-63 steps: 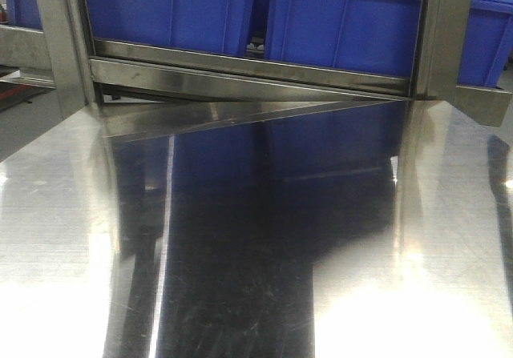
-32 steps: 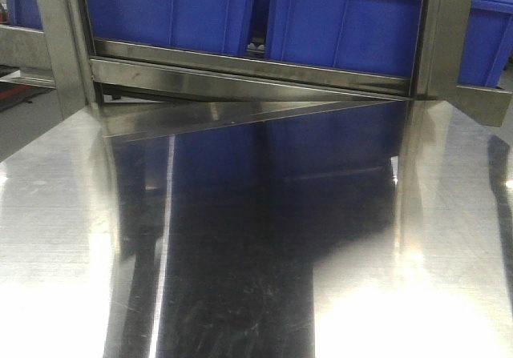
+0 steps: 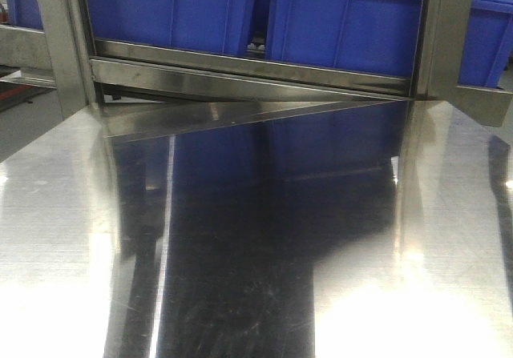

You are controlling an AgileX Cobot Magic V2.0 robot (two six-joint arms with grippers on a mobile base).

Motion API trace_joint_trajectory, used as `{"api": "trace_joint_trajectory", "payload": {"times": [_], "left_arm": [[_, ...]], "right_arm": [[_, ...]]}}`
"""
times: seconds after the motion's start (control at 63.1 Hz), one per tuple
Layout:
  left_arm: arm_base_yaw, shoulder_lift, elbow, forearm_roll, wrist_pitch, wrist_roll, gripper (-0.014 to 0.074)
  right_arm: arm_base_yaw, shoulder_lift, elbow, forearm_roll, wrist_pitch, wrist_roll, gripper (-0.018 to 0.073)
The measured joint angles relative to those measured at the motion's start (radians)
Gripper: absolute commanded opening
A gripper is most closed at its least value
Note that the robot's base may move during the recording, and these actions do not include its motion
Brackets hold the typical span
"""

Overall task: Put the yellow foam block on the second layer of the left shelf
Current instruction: 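Drive the base away from the table holding the block in the right gripper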

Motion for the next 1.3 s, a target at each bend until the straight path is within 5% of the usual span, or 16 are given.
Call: {"api": "trace_joint_trajectory", "payload": {"times": [1.299], "left_arm": [[0.000,0.000,0.000,0.000,0.000,0.000,0.0124]], "right_arm": [[0.000,-0.003,0.000,0.000,0.000,0.000,0.0490]]}}
